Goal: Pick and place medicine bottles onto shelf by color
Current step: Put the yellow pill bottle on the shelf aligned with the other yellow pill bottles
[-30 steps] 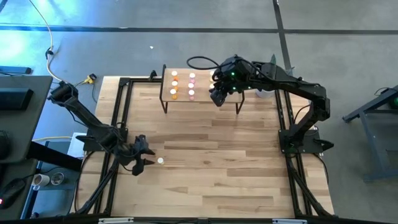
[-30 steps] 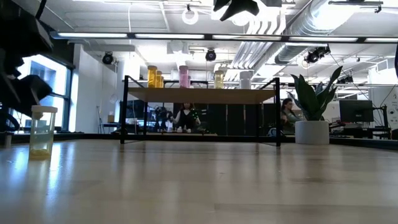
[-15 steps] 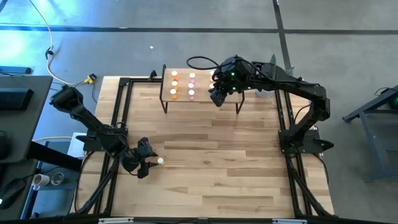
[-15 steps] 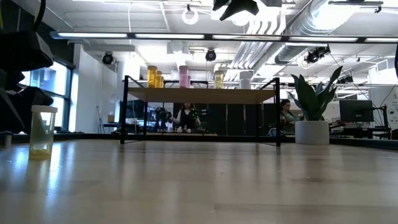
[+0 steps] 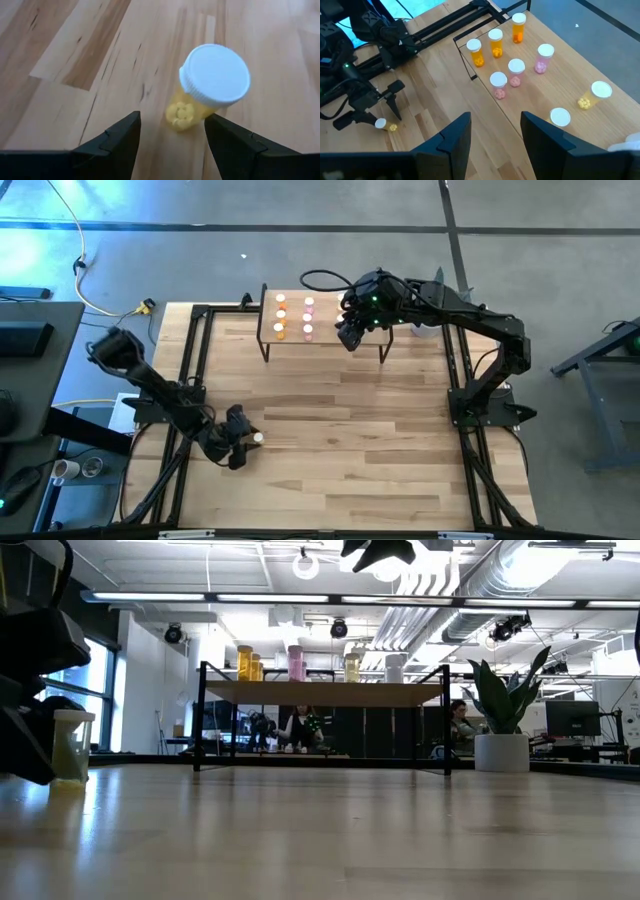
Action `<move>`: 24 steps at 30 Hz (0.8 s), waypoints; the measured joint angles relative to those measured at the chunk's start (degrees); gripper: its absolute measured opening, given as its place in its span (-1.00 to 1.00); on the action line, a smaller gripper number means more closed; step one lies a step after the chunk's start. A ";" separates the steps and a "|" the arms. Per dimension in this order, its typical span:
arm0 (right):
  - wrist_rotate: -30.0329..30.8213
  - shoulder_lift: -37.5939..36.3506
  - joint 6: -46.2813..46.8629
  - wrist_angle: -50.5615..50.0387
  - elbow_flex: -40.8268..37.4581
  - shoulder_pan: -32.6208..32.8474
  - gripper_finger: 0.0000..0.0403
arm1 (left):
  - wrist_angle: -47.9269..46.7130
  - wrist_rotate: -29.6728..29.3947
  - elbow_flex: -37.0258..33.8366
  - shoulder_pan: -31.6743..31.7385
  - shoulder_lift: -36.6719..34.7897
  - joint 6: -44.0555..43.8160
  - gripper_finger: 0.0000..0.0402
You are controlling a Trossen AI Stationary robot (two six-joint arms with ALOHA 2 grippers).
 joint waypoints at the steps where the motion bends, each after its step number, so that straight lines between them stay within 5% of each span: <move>1: 0.00 0.00 0.00 0.03 0.00 0.00 -0.19 | 0.72 -0.22 0.00 0.00 0.55 0.04 0.04; 16: 0.02 0.00 0.00 0.44 0.00 0.00 -0.19 | 7.20 -1.94 0.00 0.02 4.73 0.02 0.02; 24: 0.02 0.00 0.00 0.49 0.00 0.00 -0.19 | 7.06 -1.69 0.00 0.04 4.73 0.02 -0.30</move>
